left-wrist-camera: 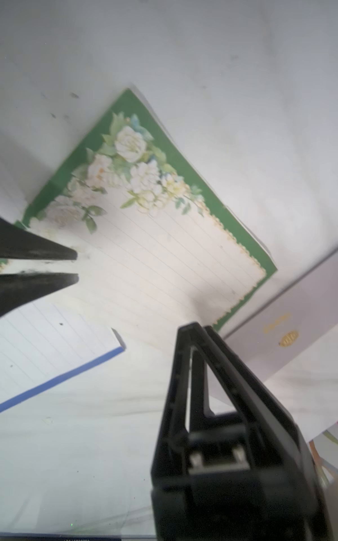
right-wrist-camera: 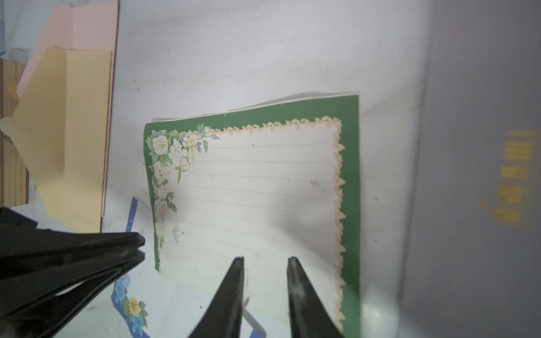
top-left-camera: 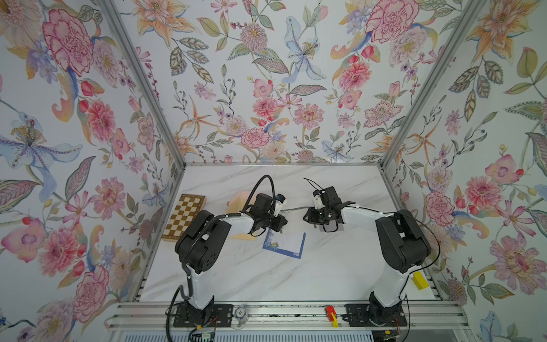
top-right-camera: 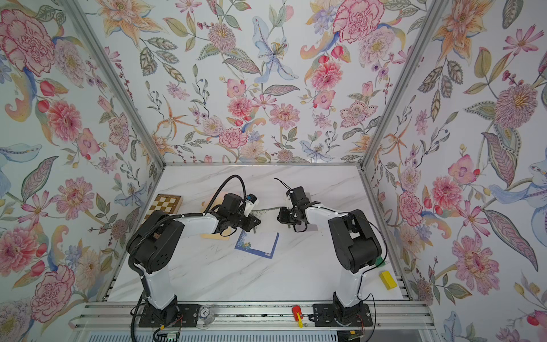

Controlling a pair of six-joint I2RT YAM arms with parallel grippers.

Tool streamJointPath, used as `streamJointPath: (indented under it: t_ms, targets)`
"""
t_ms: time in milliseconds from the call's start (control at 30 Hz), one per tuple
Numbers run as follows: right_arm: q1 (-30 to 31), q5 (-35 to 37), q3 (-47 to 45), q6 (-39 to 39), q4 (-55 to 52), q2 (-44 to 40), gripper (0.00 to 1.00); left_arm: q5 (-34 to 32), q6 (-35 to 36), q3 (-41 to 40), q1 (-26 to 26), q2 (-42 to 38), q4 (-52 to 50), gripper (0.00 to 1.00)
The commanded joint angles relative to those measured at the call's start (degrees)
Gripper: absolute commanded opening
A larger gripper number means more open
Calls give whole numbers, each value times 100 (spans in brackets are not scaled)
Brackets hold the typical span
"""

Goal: Fold the letter paper in half and place it into the envelope
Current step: Adjust the envelope at the center of the board.

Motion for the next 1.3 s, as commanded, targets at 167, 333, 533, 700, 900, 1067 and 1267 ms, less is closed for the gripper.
streamJointPath:
  t_ms: [167, 333, 533, 700, 900, 1067, 1267]
  targets:
    - [34, 111, 81, -190, -222, 245, 28, -144, -395, -108, 268, 138, 98, 14]
    - [43, 86, -11, -168, -230, 271, 28, -165, -433, -16, 328, 238, 53, 14]
    - [51, 73, -122, -142, -216, 264, 28, -170, -434, 37, 469, 362, 25, 15]
    - [77, 62, -201, -132, -200, 241, 28, -121, -422, 155, 576, 478, 46, 16]
    - [117, 38, -289, -115, -178, 246, 28, 60, -425, 382, 603, 798, 89, 26]
    - [157, 34, -333, -45, -147, 255, 28, 197, -458, 461, 602, 996, 158, 26]
    - [192, 28, -342, 66, -147, 272, 29, 353, -507, 442, 600, 1023, 245, 27]
